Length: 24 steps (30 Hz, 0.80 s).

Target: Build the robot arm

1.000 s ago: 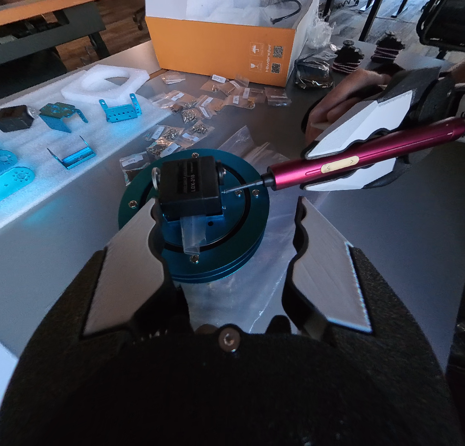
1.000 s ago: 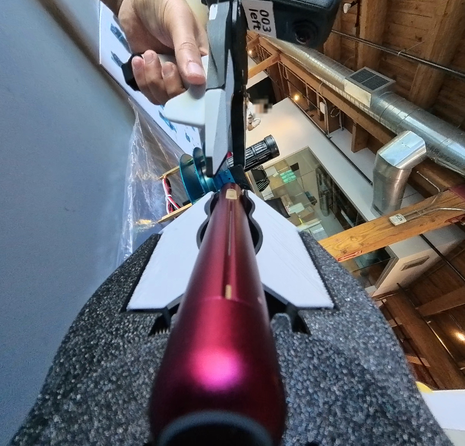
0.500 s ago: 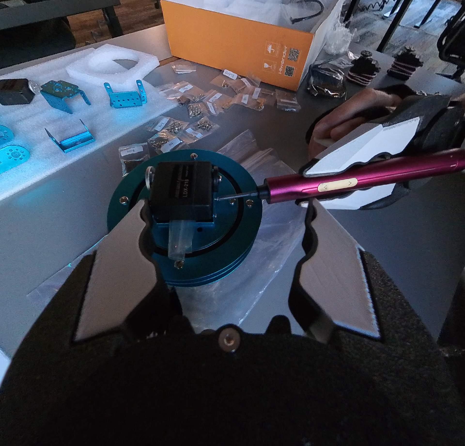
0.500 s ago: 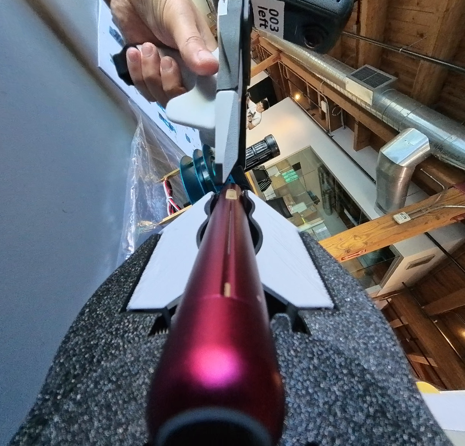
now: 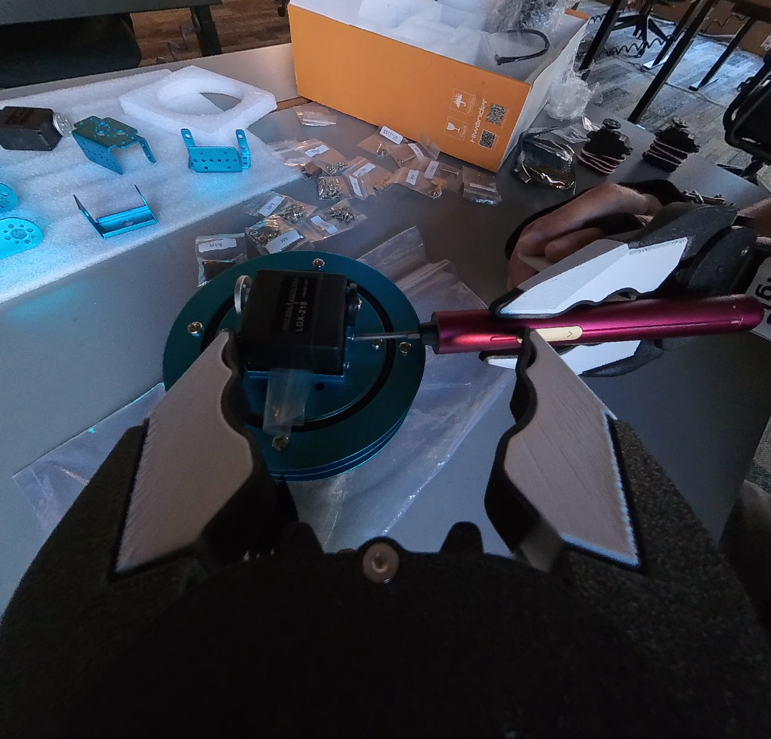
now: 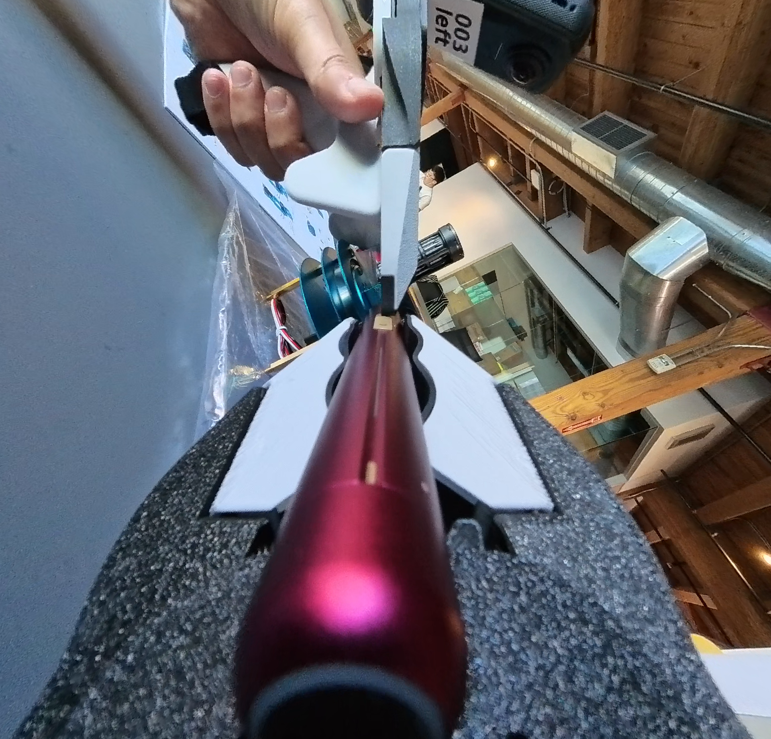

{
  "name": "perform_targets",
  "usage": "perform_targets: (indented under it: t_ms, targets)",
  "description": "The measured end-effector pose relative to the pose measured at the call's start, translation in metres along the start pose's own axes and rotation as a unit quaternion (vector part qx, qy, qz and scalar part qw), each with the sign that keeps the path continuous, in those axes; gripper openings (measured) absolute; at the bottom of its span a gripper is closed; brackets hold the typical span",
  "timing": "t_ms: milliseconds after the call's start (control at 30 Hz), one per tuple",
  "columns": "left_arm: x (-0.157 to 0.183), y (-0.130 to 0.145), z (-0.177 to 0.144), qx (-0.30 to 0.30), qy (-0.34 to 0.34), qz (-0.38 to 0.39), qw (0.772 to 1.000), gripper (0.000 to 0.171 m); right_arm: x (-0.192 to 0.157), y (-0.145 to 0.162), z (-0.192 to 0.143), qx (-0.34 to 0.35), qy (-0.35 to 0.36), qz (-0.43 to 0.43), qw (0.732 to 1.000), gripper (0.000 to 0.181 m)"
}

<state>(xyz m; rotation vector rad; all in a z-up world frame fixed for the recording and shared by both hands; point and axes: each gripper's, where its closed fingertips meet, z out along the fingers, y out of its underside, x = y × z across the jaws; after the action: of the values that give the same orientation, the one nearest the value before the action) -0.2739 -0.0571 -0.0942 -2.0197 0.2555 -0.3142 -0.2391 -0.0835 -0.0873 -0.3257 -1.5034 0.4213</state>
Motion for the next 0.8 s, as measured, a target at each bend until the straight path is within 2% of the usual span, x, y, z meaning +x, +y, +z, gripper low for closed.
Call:
perform_targets:
  t_ms: [500,800]
  targets:
    - [0.0007,0.0022,0.002,0.007,-0.003,0.024,1.0,0.129,-0.0029,0.0015,0.0004,-0.003,0.001,-0.028,1.0,0.022]
    - [0.0017,0.0018,0.0039,0.004,0.007,0.034,0.999,0.123,-0.0026,0.0021,0.0013,-0.003,-0.001,-0.019,1.0,0.024]
